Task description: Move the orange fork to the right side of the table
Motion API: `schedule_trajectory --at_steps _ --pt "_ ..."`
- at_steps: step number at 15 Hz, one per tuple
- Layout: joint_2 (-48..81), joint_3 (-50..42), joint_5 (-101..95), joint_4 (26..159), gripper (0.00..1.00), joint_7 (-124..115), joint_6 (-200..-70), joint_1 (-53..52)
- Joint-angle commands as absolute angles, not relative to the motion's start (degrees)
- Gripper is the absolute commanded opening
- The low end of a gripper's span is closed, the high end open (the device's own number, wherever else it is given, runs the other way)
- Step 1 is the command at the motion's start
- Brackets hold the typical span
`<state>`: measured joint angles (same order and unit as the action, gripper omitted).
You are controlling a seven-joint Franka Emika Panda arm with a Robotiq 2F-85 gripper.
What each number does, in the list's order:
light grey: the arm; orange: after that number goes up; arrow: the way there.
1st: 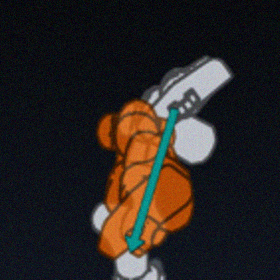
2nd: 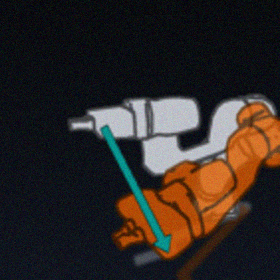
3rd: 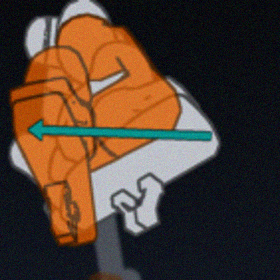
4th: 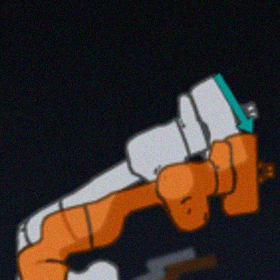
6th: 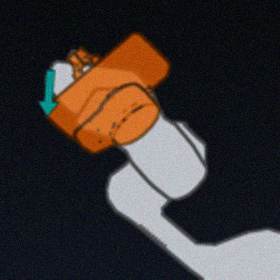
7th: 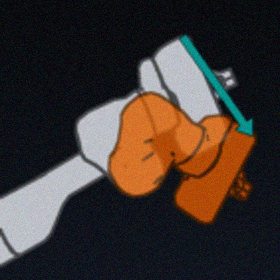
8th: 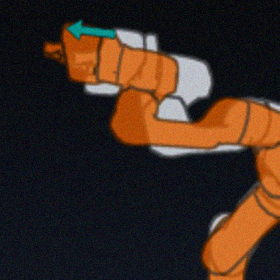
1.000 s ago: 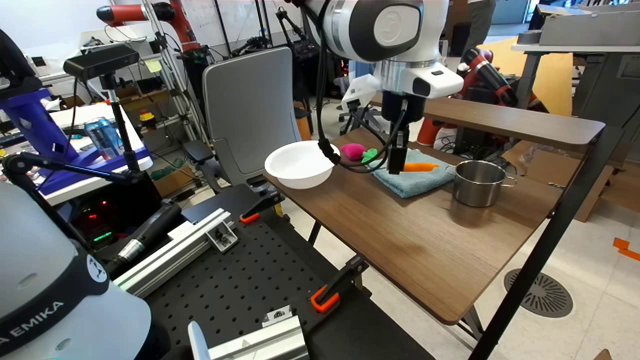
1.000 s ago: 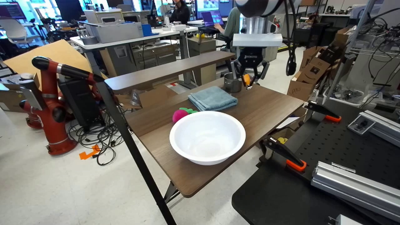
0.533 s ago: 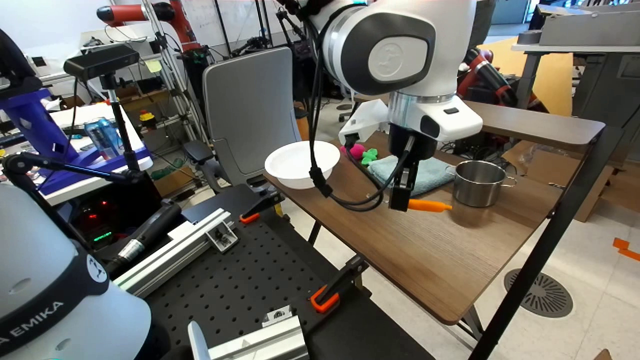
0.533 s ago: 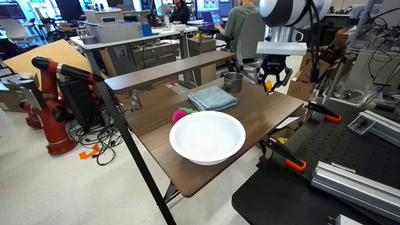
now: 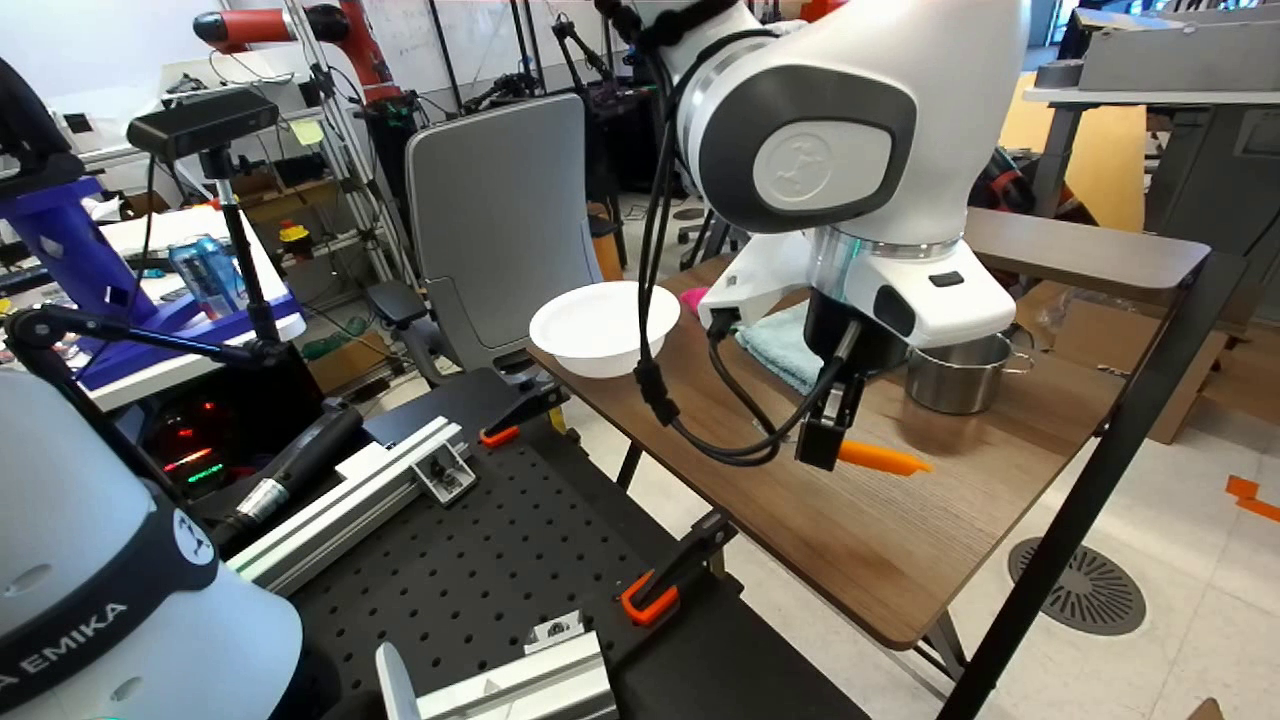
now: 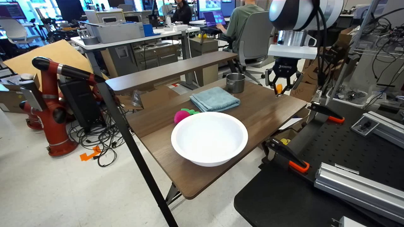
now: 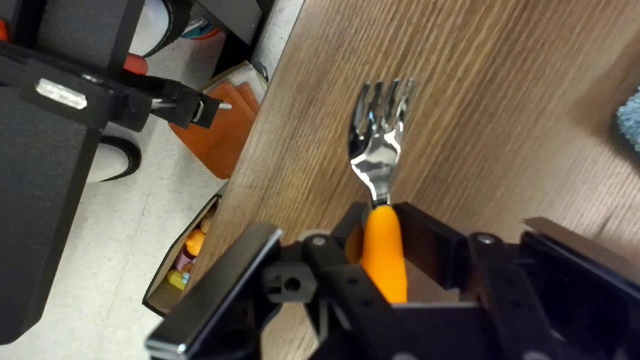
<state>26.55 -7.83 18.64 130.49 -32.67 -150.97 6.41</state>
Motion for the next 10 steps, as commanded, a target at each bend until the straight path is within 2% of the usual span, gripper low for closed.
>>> schedule_trajectory --at_steps 1,10 --pt "30.24 -6.56 22.84 128.25 0.06 -29.77 -152.85 8.08" --pt "38.24 -6.65 24.93 122.47 0.06 -29.38 -152.71 8.68"
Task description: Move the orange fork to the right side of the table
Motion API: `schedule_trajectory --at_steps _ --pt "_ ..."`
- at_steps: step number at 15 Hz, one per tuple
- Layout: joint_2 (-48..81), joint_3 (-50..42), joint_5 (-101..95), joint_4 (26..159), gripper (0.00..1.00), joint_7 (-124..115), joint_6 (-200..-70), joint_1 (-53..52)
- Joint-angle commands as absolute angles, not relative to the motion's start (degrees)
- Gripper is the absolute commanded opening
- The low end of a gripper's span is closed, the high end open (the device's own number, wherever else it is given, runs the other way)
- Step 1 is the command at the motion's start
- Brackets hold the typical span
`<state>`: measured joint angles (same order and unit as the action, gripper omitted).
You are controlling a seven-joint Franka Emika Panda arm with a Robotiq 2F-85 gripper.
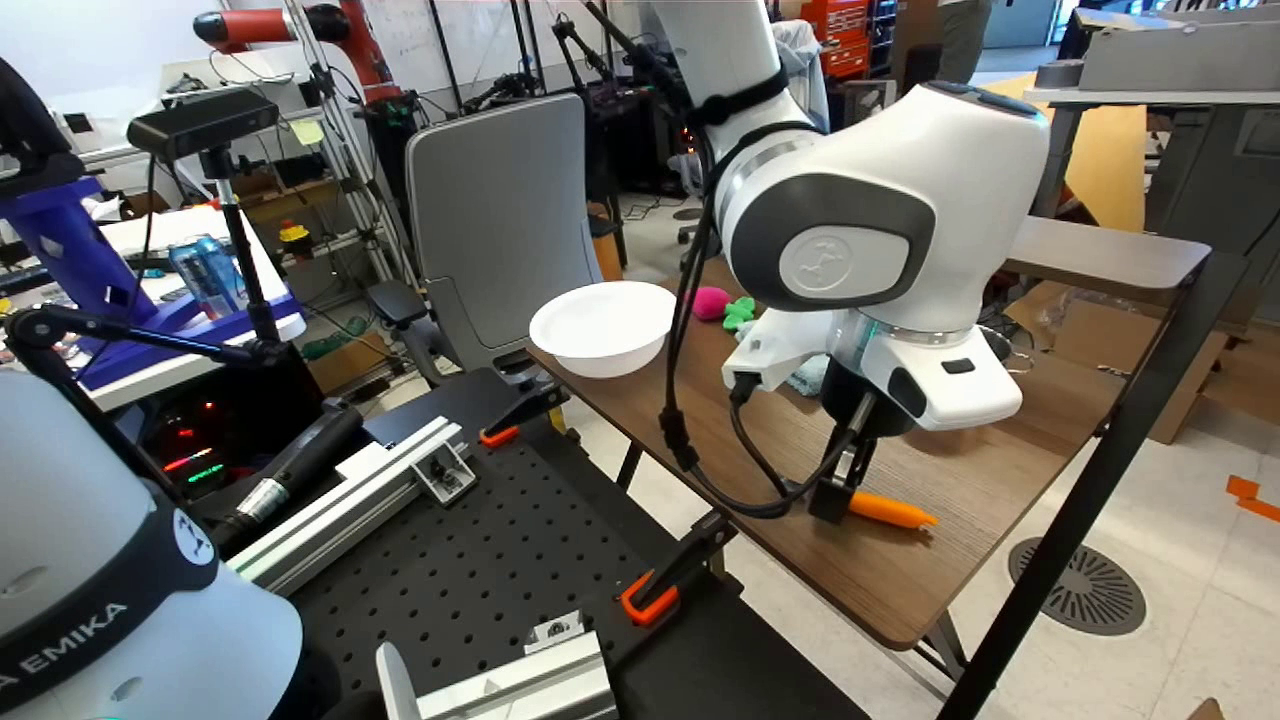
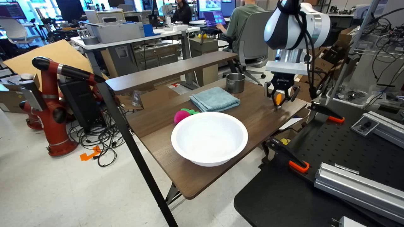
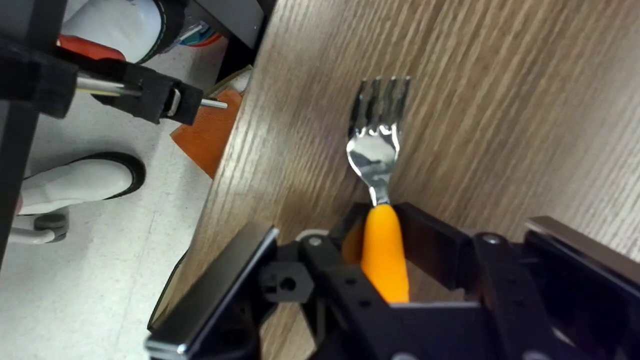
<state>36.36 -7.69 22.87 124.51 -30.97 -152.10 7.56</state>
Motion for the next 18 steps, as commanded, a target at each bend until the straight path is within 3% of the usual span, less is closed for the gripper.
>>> schedule_trajectory --at_steps 1,2,3,10,18 --pt "38.27 -6.56 24.95 122.36 0.06 -29.26 -152.62 8.71" --pt "38.22 -6.38 25.02 122.27 0.47 -29.03 -152.35 8.86" --pt "38.12 -6.5 24.88 122.24 0.48 -29.13 -152.2 8.77" --pt "35.94 -6.43 24.97 123.12 0.98 -28.46 -152.33 8.76" --pt "22.8 -5.99 24.15 132.86 1.0 -25.38 -153.46 7.21"
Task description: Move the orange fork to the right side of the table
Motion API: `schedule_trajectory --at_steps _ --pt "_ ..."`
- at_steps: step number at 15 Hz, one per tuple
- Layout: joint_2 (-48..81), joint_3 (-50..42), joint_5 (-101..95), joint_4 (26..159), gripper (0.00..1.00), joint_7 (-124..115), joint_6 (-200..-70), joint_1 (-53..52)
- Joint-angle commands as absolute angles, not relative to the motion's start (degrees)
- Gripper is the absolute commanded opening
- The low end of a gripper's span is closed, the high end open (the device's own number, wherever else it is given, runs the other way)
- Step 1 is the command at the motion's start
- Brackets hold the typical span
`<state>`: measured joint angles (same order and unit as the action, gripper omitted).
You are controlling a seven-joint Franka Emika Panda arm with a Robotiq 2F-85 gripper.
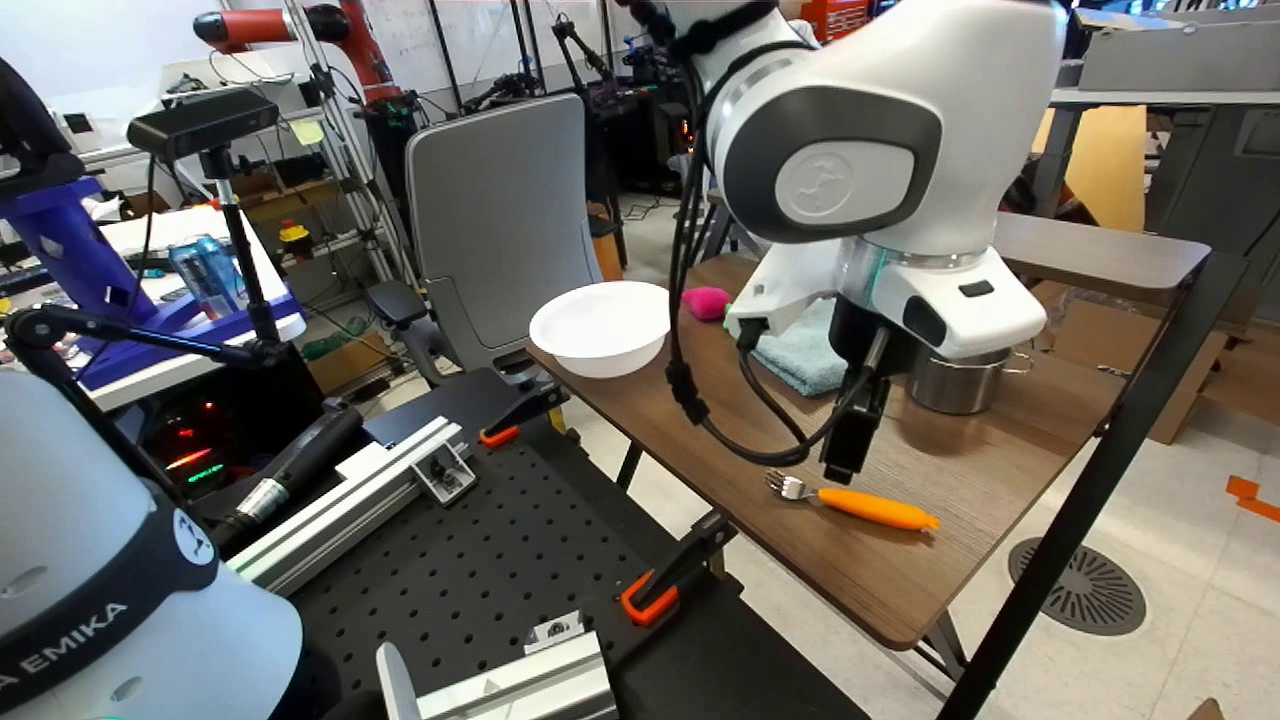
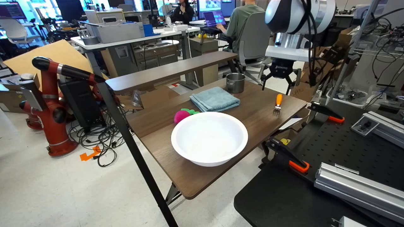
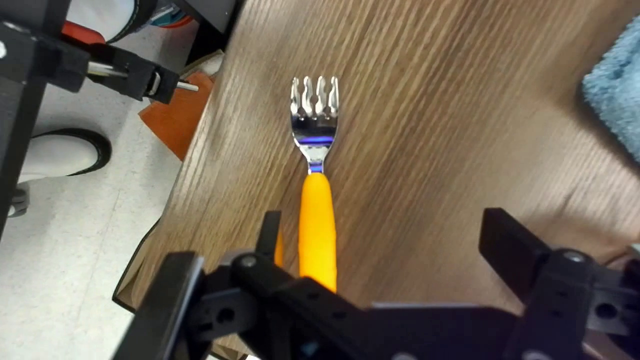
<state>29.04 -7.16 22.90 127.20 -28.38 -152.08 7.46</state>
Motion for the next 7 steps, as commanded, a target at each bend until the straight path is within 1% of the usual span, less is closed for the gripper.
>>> schedule_trajectory --at_steps 1,3,7 --pt "26.89 -7.21 23.14 128.67 1.0 -27.64 -151.92 6.94" --pt "25.38 -7.12 23.12 129.7 1.0 -27.59 -151.87 6.73" --pt "26.63 -7.36 23.09 129.23 1.0 -27.6 -151.88 6.81"
